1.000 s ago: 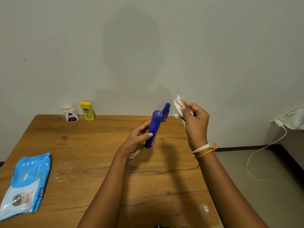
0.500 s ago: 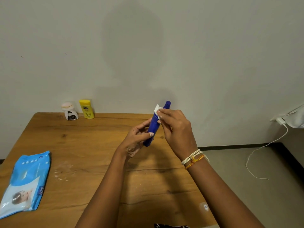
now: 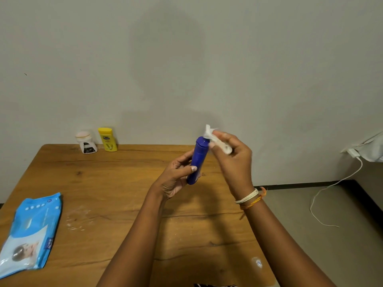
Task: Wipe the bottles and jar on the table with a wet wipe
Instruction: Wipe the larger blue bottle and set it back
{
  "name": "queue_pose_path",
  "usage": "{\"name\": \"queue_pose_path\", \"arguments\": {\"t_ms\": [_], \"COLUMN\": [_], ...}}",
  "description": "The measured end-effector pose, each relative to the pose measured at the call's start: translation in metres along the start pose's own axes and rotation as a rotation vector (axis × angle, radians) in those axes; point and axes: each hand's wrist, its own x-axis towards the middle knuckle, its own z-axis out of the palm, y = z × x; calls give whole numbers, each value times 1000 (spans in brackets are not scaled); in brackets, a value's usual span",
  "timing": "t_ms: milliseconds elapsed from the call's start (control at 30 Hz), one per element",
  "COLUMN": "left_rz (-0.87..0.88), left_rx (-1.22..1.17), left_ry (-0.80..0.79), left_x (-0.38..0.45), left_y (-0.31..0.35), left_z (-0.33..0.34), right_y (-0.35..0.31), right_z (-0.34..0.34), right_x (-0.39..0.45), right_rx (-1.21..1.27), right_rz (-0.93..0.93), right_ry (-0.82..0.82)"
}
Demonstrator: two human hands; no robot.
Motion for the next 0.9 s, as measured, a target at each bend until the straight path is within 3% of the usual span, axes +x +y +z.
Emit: {"name": "queue_pose_path", "arguments": {"t_ms": [100, 200, 367, 467, 533, 600, 667, 900], "left_rz": [8, 7, -5, 3, 4, 5, -4, -32], "left_rx": [-17, -6, 24, 44, 30, -1, -11, -9], "left_ry": [-8, 19, 37, 22, 11, 6, 9, 12], "left_x": [-2, -6, -8, -5, -5, -5, -6, -8], "left_y": [0, -1, -5, -3, -3, -2, -2, -5], "left_z": [1, -3, -8, -6, -4, -3, -3, -2], "right_y": [1, 5, 11, 9, 8, 9, 13, 25], "right_z": [2, 2, 1, 4, 4, 5, 5, 0], "right_x": [-2, -5, -11, -9, -8, -9, -10, -15], "right_rx": [-448, -657, -636, -377, -359, -473, -589, -539], "right_rz": [-331, -510, -622, -346, -294, -379, -461, -661], "right_ry": [-210, -168, -68, 120, 103, -80, -160, 2]}}
